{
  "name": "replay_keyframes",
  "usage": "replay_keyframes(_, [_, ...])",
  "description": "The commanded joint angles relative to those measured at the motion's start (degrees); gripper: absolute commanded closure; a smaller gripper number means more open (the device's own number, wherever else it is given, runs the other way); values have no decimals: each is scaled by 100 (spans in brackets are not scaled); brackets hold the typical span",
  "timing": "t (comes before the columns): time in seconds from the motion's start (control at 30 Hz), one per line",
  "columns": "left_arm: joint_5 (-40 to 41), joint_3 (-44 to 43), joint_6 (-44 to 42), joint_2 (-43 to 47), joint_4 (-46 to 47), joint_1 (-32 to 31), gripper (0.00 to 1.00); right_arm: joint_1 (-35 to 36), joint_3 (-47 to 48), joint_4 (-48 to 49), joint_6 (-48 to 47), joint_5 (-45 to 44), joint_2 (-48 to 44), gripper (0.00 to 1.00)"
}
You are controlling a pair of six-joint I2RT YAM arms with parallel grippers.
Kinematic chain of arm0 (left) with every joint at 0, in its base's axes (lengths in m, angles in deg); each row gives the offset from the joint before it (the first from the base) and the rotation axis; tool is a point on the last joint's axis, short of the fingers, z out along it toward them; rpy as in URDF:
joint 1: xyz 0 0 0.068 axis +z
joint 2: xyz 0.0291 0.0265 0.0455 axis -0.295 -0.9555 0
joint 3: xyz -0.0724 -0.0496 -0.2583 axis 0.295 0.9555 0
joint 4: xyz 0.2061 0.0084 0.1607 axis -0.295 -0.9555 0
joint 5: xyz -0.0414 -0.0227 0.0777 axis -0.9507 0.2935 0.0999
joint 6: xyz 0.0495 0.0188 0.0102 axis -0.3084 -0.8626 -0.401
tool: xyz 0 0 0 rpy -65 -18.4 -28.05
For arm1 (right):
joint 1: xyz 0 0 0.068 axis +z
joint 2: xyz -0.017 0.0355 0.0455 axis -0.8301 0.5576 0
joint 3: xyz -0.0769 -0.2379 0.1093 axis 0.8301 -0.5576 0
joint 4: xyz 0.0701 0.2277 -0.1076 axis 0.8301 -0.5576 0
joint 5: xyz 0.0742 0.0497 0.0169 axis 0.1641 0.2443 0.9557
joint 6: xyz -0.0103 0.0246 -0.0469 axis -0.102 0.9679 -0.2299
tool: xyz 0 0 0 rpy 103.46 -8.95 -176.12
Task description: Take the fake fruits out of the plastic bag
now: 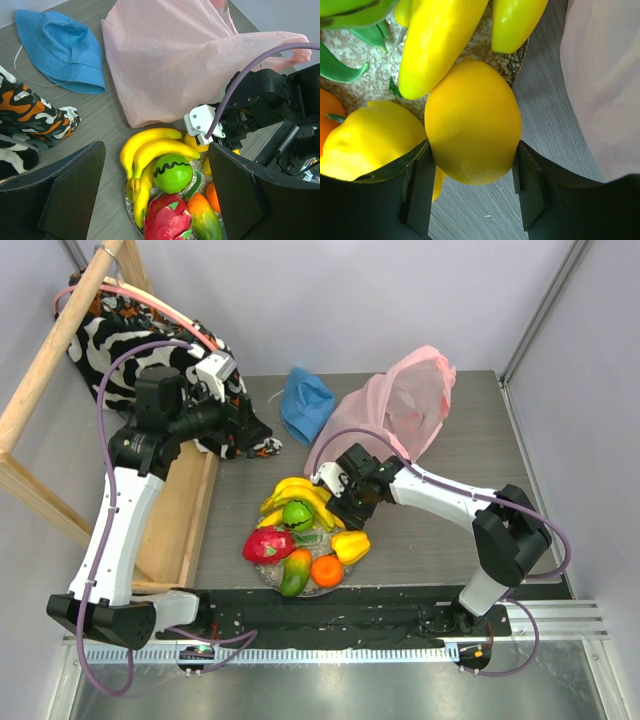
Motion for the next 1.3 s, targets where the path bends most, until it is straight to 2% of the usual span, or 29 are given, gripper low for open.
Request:
replay_keyframes(0.0, [-127, 51, 62, 102, 282, 48, 11, 37, 233, 162, 308, 231, 178, 72])
replay_keyframes(0.13, [-136, 51, 53, 102, 282, 65, 11, 28, 251, 144, 300, 205, 213, 75])
replay_keyframes(0.23, [-144, 51, 53, 76, 291, 66, 11, 28, 251, 144, 300, 152, 205, 73])
replay_keyframes(0.27, [-144, 43, 53, 58, 300, 65, 11, 28, 216, 144, 308, 143, 196, 66])
replay_keyframes(0.47, [-223, -36, 106, -56, 344, 65, 11, 37, 154, 179, 291, 91, 108, 50])
replay_keyframes(0.5, [-232, -45, 114, -65, 361, 65, 12, 28, 163, 144, 282, 91, 99, 42])
replay_keyframes(0.57, [-241, -72, 132, -100, 370, 65, 12, 37, 224, 83, 239, 213, 73, 33])
replay_keyframes(0.6, [-250, -80, 132, -109, 379, 65, 11, 20, 259, -39, 99, 335, 12, 26])
replay_keyframes(0.63, [-267, -81, 141, -126, 379, 65, 11, 20, 312, -110, 19, 432, -24, 24])
replay_keyframes(1.1, [-408, -309, 317, -452, 511, 48, 12, -121, 795, -348, -245, -6, -489, 23])
replay_keyframes(1.2, [-434, -327, 317, -478, 519, 13, 12, -375, 1023, -348, -202, -7, -849, 30])
replay_keyframes(1.27, [-443, -370, 317, -531, 520, -75, 12, -901, 1418, -313, 254, 528, -1095, 35])
